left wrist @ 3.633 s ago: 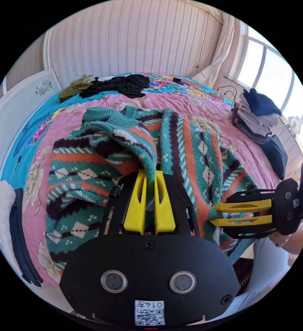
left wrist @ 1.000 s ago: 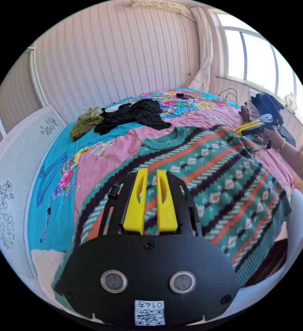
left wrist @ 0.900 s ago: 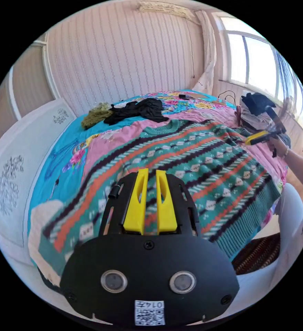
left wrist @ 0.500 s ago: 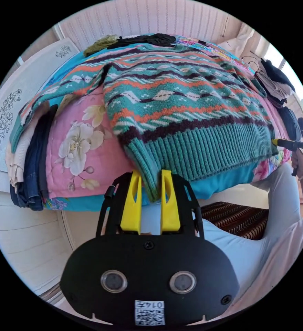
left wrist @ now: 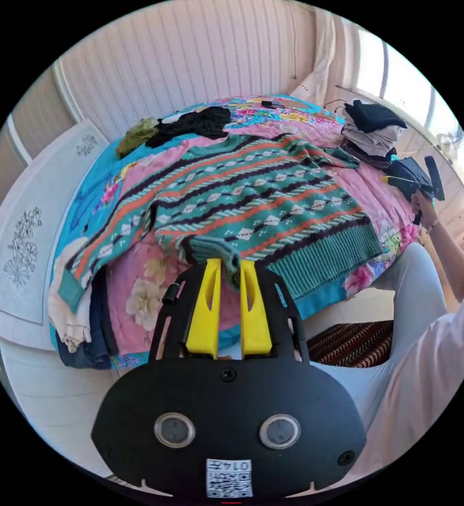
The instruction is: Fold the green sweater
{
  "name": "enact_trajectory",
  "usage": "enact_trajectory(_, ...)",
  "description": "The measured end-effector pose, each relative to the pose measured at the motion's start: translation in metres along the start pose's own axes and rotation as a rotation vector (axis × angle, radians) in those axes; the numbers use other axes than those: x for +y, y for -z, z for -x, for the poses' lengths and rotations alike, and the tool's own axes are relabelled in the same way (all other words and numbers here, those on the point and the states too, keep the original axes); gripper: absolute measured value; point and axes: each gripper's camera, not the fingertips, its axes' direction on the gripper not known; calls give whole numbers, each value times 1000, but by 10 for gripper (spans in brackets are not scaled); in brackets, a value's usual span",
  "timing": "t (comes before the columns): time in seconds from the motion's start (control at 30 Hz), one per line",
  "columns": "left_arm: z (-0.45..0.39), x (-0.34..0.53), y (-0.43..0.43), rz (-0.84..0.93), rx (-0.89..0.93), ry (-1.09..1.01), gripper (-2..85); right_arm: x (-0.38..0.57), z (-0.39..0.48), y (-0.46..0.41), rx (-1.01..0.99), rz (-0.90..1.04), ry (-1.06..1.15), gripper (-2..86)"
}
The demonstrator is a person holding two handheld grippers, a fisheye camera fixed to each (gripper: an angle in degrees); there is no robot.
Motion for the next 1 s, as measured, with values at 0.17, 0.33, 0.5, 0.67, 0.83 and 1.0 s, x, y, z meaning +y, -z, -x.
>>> enact_trajectory(0.17,-93,-100,-20,-117,122,-300,65,-57,-11,-37,198,51,66,107)
enact_trajectory(0.33,-82,-72,-32,-5,31,-204,50,-68,-11,-57,65,89,72,115)
enact_trajectory(0.5,-45,-12,-12,77,-105,-11,74,-18,80,-74,-257,106,214,111)
enact_trajectory(0.67,-27,42,-24,129,-118,117,81,-5,212,-122,-523,224,392,105)
enact_trajectory(0.83,-40,83,-54,147,83,204,100,-30,291,-183,-379,250,402,113)
enact_trajectory(1.0,-62,109,-82,120,15,191,96,-39,317,-218,-349,388,403,59)
